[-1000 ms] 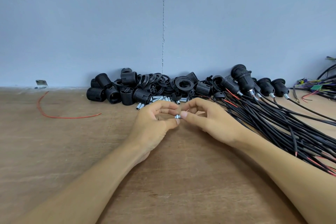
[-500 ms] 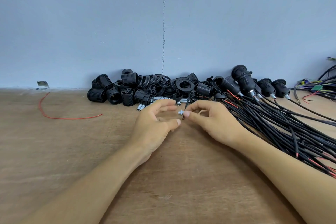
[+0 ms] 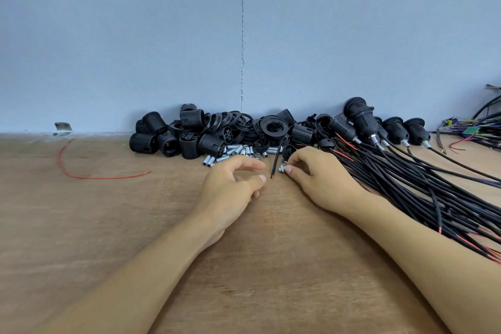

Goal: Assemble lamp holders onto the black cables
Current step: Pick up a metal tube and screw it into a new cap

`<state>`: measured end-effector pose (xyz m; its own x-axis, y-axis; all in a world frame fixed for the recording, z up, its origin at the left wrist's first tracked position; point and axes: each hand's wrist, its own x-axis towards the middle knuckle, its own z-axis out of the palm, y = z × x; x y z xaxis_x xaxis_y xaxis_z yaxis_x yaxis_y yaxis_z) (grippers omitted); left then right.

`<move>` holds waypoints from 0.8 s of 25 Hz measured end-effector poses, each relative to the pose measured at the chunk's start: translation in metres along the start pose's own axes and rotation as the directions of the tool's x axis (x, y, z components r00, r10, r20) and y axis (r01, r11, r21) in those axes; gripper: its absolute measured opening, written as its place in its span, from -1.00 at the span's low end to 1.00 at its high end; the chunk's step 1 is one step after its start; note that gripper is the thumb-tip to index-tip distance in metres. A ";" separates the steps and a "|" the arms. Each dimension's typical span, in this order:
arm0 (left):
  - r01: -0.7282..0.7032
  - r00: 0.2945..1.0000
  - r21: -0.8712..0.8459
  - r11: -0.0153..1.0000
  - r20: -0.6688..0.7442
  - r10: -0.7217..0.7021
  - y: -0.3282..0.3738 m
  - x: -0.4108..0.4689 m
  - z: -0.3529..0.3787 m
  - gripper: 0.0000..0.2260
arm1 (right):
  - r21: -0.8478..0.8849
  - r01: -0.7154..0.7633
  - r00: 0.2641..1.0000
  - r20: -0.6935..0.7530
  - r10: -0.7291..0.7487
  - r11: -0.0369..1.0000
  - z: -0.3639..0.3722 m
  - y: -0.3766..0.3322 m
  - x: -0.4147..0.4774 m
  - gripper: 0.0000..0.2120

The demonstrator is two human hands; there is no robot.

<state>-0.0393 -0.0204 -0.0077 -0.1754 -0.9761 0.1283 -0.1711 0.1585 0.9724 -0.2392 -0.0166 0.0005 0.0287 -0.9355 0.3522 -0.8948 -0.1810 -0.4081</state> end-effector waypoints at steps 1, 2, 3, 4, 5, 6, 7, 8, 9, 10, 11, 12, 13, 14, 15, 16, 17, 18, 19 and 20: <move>-0.002 1.000 0.004 1.000 0.001 0.002 0.000 0.000 0.000 -0.74 | 0.022 -0.006 1.000 -0.024 0.006 1.000 -0.001 0.000 0.000 -0.86; -0.006 1.000 0.007 1.000 0.003 0.006 -0.001 0.000 0.000 -0.76 | 0.044 -0.016 0.998 -0.058 0.019 0.999 -0.002 -0.001 0.000 -0.86; -0.010 1.000 0.006 1.000 0.006 0.010 -0.002 0.001 0.000 -0.78 | 0.074 -0.026 0.994 -0.108 0.034 0.997 -0.002 -0.001 0.000 -0.86; -0.015 1.000 0.001 1.000 0.010 0.015 -0.002 0.001 0.000 -0.79 | 0.118 -0.033 0.984 -0.168 0.053 0.992 -0.003 -0.002 0.000 -0.87; -0.021 1.000 -0.006 1.000 0.017 0.021 -0.003 0.001 0.000 -0.80 | 0.171 -0.037 0.971 -0.227 0.076 0.985 -0.004 -0.002 0.000 -0.89; -0.028 0.999 -0.011 1.000 0.025 0.028 -0.003 0.002 0.000 -0.80 | 0.214 -0.038 0.957 -0.275 0.097 0.976 -0.006 -0.004 -0.001 -0.90; -0.035 0.999 -0.012 0.999 0.032 0.036 -0.003 0.002 0.000 -0.79 | 0.237 -0.038 0.946 -0.303 0.111 0.971 -0.008 -0.004 -0.001 -0.90; -0.044 0.998 -0.009 0.999 0.037 0.044 -0.003 0.002 0.000 -0.80 | 0.232 -0.035 0.946 -0.307 0.108 0.972 -0.009 -0.005 -0.001 -0.90; -0.053 0.998 -0.003 0.999 0.040 0.053 -0.004 0.002 0.000 -0.80 | 0.207 -0.027 0.955 -0.283 0.086 0.978 -0.009 -0.004 -0.001 -0.89; -0.062 0.997 0.001 0.998 0.041 0.062 -0.004 0.002 0.000 -0.81 | 0.173 -0.017 0.971 -0.232 0.058 0.985 -0.008 -0.003 -0.001 -0.88; -0.067 0.997 0.004 0.998 0.041 0.067 -0.005 0.002 0.001 -0.81 | 0.146 -0.017 0.985 -0.169 0.042 0.989 -0.006 -0.002 0.000 -0.87; -0.072 0.997 0.005 0.997 0.042 0.071 -0.005 0.002 0.001 -0.82 | 0.136 -0.029 0.992 -0.116 0.045 0.990 -0.005 -0.002 -0.001 -0.88; -0.075 0.996 0.005 0.997 0.043 0.074 -0.006 0.002 0.001 -0.82 | 0.135 -0.042 0.995 -0.088 0.054 0.990 -0.005 -0.002 -0.001 -0.88; -0.078 0.996 0.005 0.997 0.045 0.078 -0.006 0.002 0.001 -0.83 | 0.130 -0.046 0.995 -0.085 0.058 0.990 -0.005 -0.001 -0.001 -0.88; -0.080 0.996 0.006 0.997 0.048 0.080 -0.006 0.002 0.001 -0.83 | 0.115 -0.048 0.994 -0.096 0.059 0.992 -0.004 0.000 -0.001 -0.87; -0.082 0.995 0.006 0.997 0.051 0.081 -0.006 0.002 0.001 -0.82 | 0.092 -0.052 0.992 -0.109 0.061 0.994 -0.004 0.000 -0.001 -0.86; -0.081 0.995 0.006 0.997 0.051 0.081 -0.006 0.002 0.001 -0.82 | 0.072 -0.060 0.991 -0.119 0.069 0.996 -0.004 0.001 -0.001 -0.85; -0.080 0.996 0.006 0.997 0.049 0.080 -0.006 0.002 0.002 -0.82 | 0.064 -0.073 0.989 -0.128 0.081 0.995 -0.004 0.001 -0.001 -0.84; -0.079 0.996 0.007 0.997 0.046 0.079 -0.005 0.002 0.002 -0.81 | 0.074 -0.086 0.986 -0.138 0.095 0.994 -0.003 0.002 -0.001 -0.83; -0.079 0.996 0.008 0.997 0.043 0.079 -0.005 0.002 0.002 -0.81 | 0.092 -0.094 0.983 -0.151 0.107 0.991 -0.003 0.002 -0.001 -0.83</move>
<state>-0.0408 -0.0229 -0.0127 -0.2296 -0.9534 0.1959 -0.1646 0.2364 0.9576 -0.2426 -0.0156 0.0021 -0.1349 -0.8930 0.4294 -0.8485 -0.1197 -0.5154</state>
